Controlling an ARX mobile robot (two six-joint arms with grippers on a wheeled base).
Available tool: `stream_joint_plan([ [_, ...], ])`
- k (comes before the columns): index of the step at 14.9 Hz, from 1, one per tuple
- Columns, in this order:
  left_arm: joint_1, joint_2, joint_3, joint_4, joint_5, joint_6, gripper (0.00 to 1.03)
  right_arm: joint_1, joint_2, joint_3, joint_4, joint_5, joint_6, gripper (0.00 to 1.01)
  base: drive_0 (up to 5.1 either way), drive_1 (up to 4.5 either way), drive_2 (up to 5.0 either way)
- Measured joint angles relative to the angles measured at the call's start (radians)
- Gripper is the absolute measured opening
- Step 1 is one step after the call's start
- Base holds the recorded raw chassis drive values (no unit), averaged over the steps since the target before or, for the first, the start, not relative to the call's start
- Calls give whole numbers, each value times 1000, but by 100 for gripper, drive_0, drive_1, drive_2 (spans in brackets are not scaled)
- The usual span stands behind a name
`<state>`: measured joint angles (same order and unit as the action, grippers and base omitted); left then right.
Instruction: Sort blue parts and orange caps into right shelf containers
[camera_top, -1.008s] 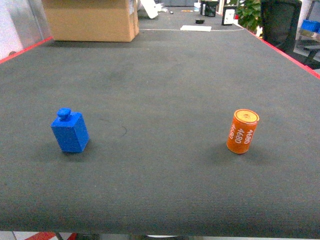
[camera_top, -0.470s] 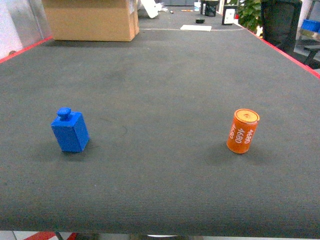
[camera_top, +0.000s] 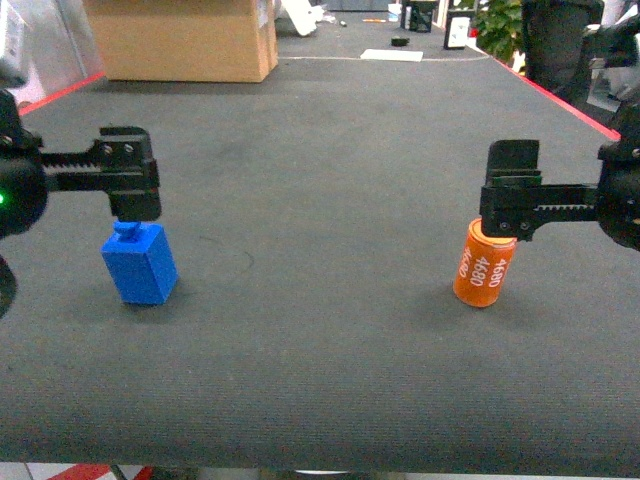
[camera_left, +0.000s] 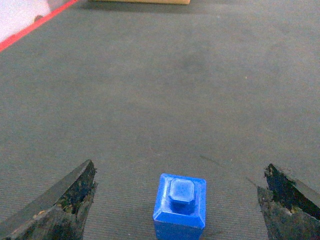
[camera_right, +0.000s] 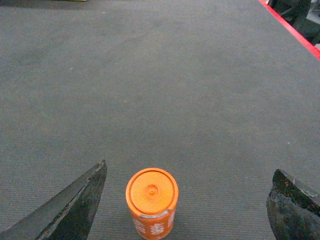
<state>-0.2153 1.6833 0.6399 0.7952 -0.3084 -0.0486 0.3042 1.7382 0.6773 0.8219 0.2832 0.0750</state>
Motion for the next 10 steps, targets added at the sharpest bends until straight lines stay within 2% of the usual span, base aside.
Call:
stream_joint_plan([
  [3,1,114,67,-1,17,-25,98,4,94,71,-5,-8,23,98,0,0,0],
  [7,14,174,124,-16,30,-26,98,3,159,100,-3,-18,60,98,0,0,0],
  [10,24,200,137,-20,40,-27,98,3,187,106,-2,-30,72,98,0,0,0],
])
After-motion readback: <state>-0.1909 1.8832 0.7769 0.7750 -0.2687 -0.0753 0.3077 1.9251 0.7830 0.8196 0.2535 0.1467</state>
